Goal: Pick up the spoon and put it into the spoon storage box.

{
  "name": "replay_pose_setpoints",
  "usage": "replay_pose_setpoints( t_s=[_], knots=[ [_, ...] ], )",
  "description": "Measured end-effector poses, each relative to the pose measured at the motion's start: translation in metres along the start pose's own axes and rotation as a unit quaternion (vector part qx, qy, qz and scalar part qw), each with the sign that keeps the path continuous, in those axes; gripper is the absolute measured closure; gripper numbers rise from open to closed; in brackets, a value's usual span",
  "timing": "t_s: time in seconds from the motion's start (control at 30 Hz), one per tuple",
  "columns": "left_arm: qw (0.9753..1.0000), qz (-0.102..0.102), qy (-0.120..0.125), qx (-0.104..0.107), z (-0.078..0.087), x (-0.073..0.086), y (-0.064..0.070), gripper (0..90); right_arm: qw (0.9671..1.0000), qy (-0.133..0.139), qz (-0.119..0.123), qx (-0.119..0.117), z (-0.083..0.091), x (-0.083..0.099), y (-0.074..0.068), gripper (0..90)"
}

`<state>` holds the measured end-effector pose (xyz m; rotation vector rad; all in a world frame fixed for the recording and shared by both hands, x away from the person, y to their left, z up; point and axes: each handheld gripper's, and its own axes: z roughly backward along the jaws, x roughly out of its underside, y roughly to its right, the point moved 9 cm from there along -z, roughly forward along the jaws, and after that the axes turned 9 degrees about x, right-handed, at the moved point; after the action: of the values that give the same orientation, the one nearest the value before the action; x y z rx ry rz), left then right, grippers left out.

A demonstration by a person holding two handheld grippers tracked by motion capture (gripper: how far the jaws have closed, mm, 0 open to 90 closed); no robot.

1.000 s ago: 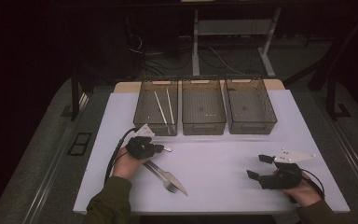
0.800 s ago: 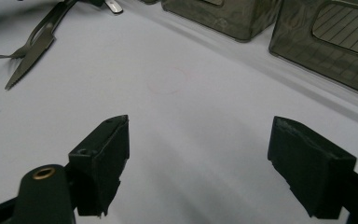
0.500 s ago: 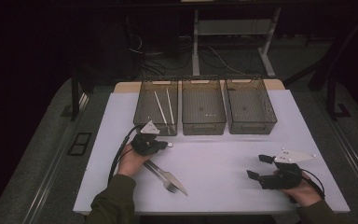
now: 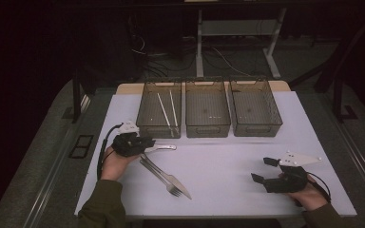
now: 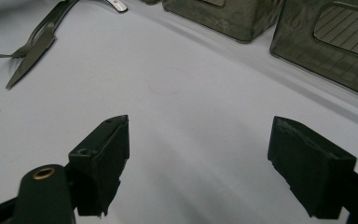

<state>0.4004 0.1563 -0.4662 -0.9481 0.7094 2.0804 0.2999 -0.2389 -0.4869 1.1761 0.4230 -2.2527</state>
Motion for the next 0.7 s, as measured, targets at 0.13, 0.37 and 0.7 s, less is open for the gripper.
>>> replay_pose_setpoints(
  t_s=[0.13, 0.37, 0.7],
  knots=[
    [0.9997, 0.016, 0.015, -0.013, 0.009, 0.003, -0.01, 66.5, 1.0, 0.001, -0.002, 0.0, 0.0, 0.0, 0.001, 20.5],
    [0.9992, 0.034, 0.011, -0.019, 0.009, 0.012, -0.022, 49.8, 1.0, 0.002, 0.001, -0.001, 0.0, 0.0, 0.0, 20.5],
    [0.9989, 0.032, -0.029, -0.015, -0.008, 0.022, -0.023, 42.1, 1.0, 0.0, 0.002, -0.001, 0.0, 0.0, 0.0, 20.5]
  ],
)
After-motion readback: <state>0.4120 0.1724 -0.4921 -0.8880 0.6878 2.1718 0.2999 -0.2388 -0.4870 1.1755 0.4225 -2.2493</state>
